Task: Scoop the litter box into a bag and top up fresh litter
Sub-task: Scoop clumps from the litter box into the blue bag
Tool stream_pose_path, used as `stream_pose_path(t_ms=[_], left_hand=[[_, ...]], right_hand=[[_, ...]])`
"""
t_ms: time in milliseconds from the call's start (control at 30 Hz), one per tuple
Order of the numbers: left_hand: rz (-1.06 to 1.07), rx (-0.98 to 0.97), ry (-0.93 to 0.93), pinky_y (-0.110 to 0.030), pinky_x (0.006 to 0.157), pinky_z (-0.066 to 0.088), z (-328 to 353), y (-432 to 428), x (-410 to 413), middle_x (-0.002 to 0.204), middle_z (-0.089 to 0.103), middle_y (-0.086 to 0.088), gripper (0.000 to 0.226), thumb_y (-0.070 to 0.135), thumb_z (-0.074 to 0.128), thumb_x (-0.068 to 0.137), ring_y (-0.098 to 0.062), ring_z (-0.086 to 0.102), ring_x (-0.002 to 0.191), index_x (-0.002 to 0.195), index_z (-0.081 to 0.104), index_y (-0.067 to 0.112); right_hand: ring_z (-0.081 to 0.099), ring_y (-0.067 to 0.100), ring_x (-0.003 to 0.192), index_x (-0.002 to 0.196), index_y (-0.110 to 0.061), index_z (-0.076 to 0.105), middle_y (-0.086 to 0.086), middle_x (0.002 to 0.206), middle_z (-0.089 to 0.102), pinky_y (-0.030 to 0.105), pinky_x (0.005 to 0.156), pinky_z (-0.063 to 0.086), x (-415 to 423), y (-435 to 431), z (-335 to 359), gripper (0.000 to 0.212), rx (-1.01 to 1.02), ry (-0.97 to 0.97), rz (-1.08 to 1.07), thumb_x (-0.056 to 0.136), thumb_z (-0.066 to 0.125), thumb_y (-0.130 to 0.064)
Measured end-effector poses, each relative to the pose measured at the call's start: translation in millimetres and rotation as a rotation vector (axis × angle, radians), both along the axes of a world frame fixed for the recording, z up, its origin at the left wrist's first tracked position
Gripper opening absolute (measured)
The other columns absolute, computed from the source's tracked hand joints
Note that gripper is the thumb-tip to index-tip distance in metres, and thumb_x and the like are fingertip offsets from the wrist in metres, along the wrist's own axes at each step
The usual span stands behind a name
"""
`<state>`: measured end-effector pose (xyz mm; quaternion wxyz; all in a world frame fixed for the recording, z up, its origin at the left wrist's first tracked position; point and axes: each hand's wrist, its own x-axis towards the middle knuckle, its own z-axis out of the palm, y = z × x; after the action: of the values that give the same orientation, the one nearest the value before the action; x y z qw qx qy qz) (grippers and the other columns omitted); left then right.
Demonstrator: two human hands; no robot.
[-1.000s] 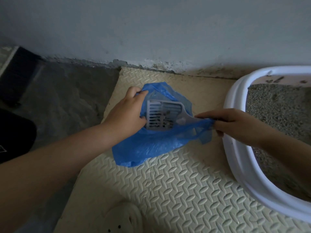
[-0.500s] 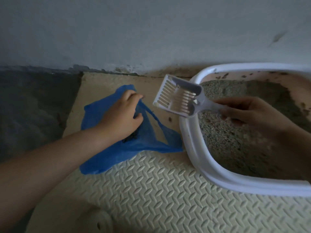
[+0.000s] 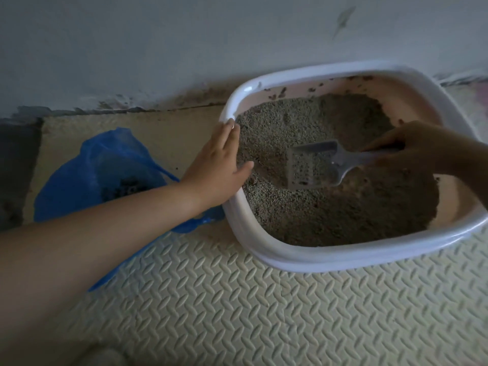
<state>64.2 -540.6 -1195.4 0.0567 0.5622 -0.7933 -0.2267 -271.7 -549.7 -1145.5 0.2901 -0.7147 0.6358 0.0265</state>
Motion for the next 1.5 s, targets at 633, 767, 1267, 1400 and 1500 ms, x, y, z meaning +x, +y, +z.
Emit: stream_pose_path(t_ms=[633,767,1267,1400,1500], left_hand=[[0.109,-0.111,0.196,-0.018,0.112,0.008,-23.2,-2.0,-11.3,0.159,-0.012,-0.005,0.065,0.016,0.034,0.097,-0.015,-0.008,0.146,0.151,0.0,0.006],[0.115,-0.109,0.189,-0.019,0.113,0.007,-23.2,-2.2,-11.1,0.159,-0.011,-0.005,0.065,0.016,0.035,0.098,-0.015,-0.007,0.146,0.152,0.0,0.007],[0.125,-0.071,0.137,-0.028,0.118,0.009,-17.8,-1.2,-12.9,0.159,-0.014,-0.002,0.065,0.019,0.033,0.098,-0.014,-0.007,0.146,0.152,-0.003,0.01],[0.119,-0.056,0.123,-0.03,0.118,0.009,-16.2,-1.2,-12.9,0.159,-0.016,-0.002,0.066,0.021,0.033,0.098,-0.014,-0.009,0.146,0.151,-0.004,0.009],[0.112,-0.048,0.111,-0.03,0.118,0.01,-14.8,-1.0,-12.5,0.158,-0.017,-0.001,0.066,0.023,0.032,0.099,-0.014,-0.009,0.146,0.151,-0.005,0.009]], right_hand=[[0.057,0.008,0.06,0.109,-0.033,0.068,-0.012,0.07,0.063,0.024,0.056,0.041,69.8,-13.9,-79.1,0.021,0.098,-0.137,0.141,0.089,0.06,-0.035],[0.054,-0.002,0.069,0.115,-0.04,0.062,-0.012,0.082,0.066,0.016,0.065,0.04,65.0,12.1,-98.5,0.028,0.151,-0.387,-0.031,0.089,0.064,-0.029],[0.046,0.014,0.057,0.118,-0.029,0.065,-0.003,0.063,0.055,0.024,0.059,0.041,23.5,44.4,-66.7,0.03,0.109,-0.729,-0.47,0.089,0.062,-0.028],[0.045,0.021,0.064,0.118,-0.028,0.066,0.0,0.068,0.057,0.028,0.063,0.042,18.7,53.0,-58.5,0.038,0.079,-0.794,-0.53,0.081,0.064,-0.035],[0.047,0.014,0.063,0.12,-0.025,0.064,-0.007,0.067,0.058,0.019,0.06,0.043,21.4,60.6,-54.5,0.042,0.049,-0.792,-0.519,0.079,0.064,-0.035]])
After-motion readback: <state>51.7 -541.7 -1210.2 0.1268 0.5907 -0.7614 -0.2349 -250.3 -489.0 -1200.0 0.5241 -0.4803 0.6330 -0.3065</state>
